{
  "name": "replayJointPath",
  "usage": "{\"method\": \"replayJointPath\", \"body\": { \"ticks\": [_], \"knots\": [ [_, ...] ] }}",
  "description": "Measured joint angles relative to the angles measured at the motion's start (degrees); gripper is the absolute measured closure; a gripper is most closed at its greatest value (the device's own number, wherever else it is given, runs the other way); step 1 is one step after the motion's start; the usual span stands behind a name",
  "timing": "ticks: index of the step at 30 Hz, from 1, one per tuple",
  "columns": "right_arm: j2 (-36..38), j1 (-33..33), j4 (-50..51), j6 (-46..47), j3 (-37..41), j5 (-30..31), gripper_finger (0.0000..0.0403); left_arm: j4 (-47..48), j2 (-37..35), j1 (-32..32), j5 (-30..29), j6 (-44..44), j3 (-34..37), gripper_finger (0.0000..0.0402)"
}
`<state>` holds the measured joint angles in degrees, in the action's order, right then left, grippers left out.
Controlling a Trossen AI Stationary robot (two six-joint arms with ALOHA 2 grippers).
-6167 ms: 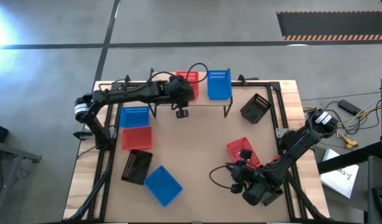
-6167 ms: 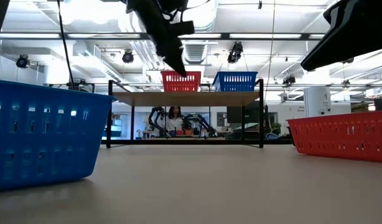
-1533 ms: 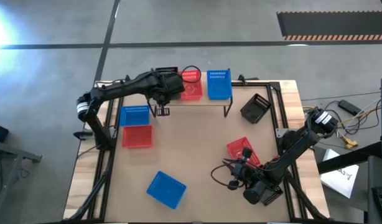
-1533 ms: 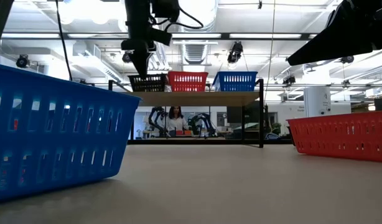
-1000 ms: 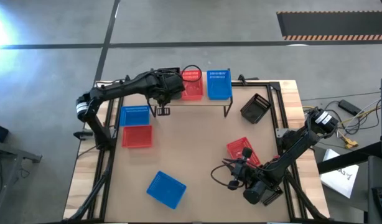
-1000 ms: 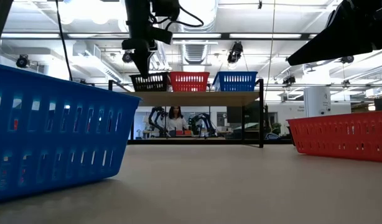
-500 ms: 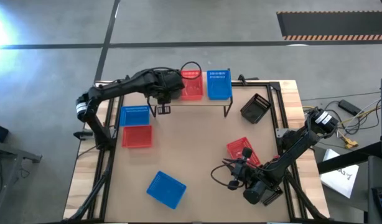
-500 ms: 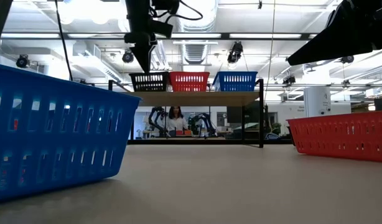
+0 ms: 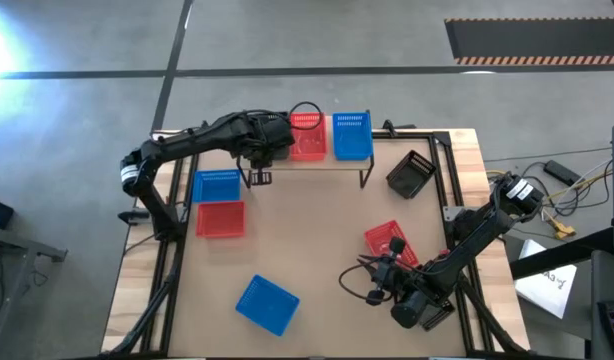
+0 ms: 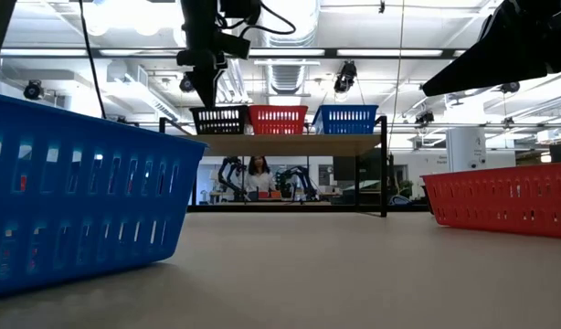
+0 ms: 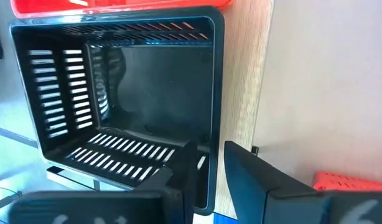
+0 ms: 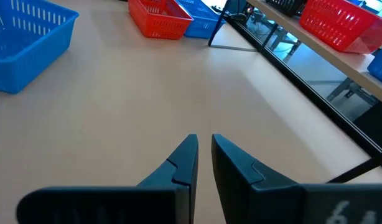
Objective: Stack baskets on shelf by color
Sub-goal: Put the bottom left black bin on the shelf
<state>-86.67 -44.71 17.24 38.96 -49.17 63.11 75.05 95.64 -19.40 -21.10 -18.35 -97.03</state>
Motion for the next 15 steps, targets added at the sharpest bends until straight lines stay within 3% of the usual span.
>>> {"method": "replayJointPath", "body": {
  "ticks": [15],
  "knots": [
    [0.00, -0.02, -0.03, 0.02, 0.00, -0.02, 0.0365, 1.05, -1.07, -0.02, -0.24, 0.06, -0.09, 0.0393]
  ]
}}
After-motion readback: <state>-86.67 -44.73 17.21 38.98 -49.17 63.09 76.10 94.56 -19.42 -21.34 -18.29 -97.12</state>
